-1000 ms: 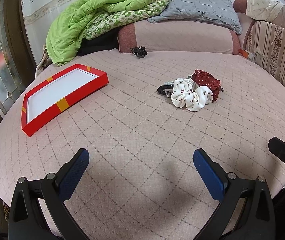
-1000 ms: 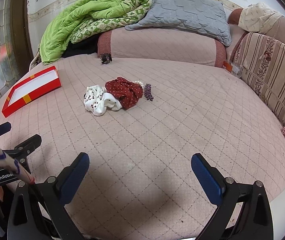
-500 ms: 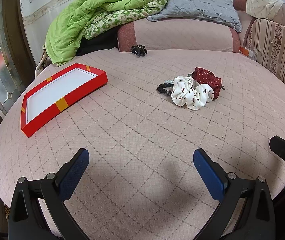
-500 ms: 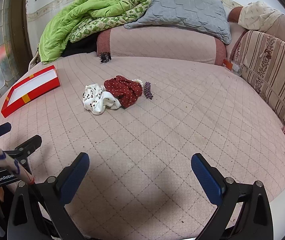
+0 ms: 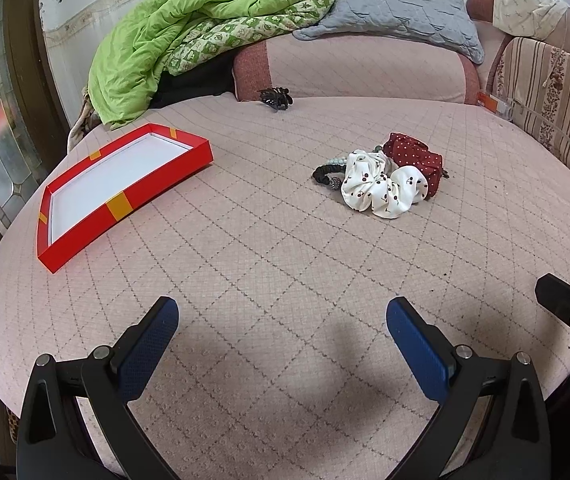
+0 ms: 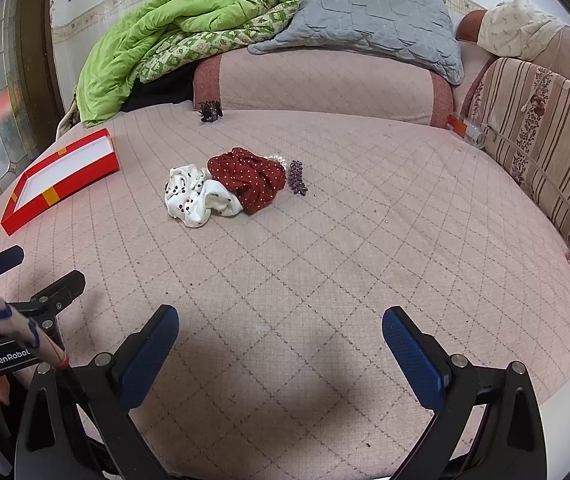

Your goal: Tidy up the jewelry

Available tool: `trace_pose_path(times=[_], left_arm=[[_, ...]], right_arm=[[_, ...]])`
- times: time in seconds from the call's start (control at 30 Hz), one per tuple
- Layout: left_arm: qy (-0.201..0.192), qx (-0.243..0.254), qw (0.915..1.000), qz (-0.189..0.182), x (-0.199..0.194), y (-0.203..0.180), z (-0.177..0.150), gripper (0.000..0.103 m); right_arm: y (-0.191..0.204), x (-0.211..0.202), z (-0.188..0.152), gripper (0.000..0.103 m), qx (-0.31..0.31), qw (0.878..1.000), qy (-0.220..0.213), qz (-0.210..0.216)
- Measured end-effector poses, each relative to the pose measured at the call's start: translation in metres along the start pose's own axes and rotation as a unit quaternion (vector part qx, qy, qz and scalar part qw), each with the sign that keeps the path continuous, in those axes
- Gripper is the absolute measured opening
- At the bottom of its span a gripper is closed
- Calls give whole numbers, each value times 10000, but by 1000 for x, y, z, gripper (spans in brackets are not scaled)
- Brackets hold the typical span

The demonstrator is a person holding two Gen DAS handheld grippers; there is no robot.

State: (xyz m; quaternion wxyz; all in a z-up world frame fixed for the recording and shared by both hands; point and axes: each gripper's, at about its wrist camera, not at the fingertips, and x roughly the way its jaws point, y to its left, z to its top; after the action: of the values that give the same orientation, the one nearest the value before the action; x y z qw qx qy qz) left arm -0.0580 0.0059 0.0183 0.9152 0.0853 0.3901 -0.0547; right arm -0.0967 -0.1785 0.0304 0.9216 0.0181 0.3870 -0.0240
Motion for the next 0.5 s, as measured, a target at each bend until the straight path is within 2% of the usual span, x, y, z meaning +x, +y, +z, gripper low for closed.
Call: trace_pose_path(times=[0.5], left_arm=[[298,-12,9995,-75,6,1,4,103]], right_arm=[[-1,4,1,103,26,10000,74,10]])
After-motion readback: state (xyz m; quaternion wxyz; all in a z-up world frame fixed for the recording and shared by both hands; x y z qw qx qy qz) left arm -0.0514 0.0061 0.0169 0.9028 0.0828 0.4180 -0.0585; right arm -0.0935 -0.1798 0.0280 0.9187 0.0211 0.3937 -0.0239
